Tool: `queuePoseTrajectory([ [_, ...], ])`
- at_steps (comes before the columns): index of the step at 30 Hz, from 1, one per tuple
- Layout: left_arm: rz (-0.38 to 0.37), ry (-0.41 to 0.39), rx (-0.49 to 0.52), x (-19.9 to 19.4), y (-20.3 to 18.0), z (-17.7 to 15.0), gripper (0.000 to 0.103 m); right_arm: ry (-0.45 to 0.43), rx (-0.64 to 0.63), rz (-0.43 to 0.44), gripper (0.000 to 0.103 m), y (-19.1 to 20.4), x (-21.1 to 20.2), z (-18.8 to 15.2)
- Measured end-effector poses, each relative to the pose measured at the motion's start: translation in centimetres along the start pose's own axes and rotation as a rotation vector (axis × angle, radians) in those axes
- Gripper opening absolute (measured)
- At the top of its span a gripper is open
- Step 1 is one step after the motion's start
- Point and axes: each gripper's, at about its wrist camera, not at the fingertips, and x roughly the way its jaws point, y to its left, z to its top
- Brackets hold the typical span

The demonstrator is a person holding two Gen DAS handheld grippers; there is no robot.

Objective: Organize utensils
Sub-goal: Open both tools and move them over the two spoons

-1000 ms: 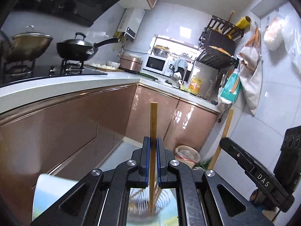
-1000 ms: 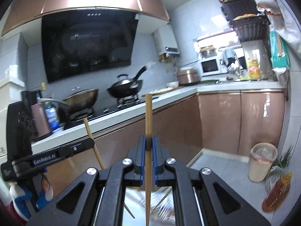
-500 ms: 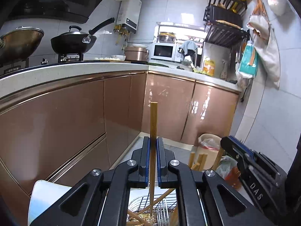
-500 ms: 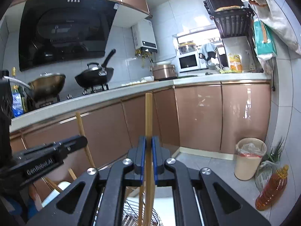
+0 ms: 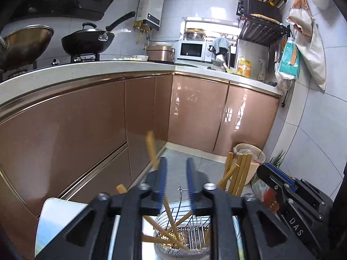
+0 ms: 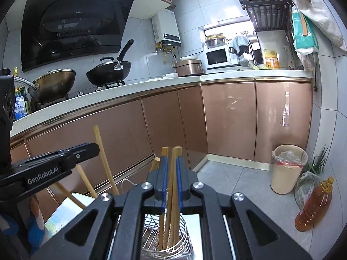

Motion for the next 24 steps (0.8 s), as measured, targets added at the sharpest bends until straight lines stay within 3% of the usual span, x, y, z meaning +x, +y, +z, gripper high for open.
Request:
queuePoseTrajectory([
  [5,0.002,-0.031,-0.011,-3.7,1.0,0.8,0.035,-0.023,-0.009,-0.007,0.011,0.7,-3.1,1.3],
  [9,0.004,-0.024,-0.039,-7.7,2.5,1.3,0.042,-0.053,-0.004,-0.011,0.023,1.1,-6.6,2.7],
  [18,0.069,0.147,-0.093,-14.5,6.1,-1.5,0.047,-0.064,-0.015,-0.048,0.025,2.3,-15.9,5.1],
  [24,0.060,0.310,-0.146,-16.4,7.5,-6.3,0.050,0.046,-0.009,-0.069,0.025,2.4,-18.8,4.3],
])
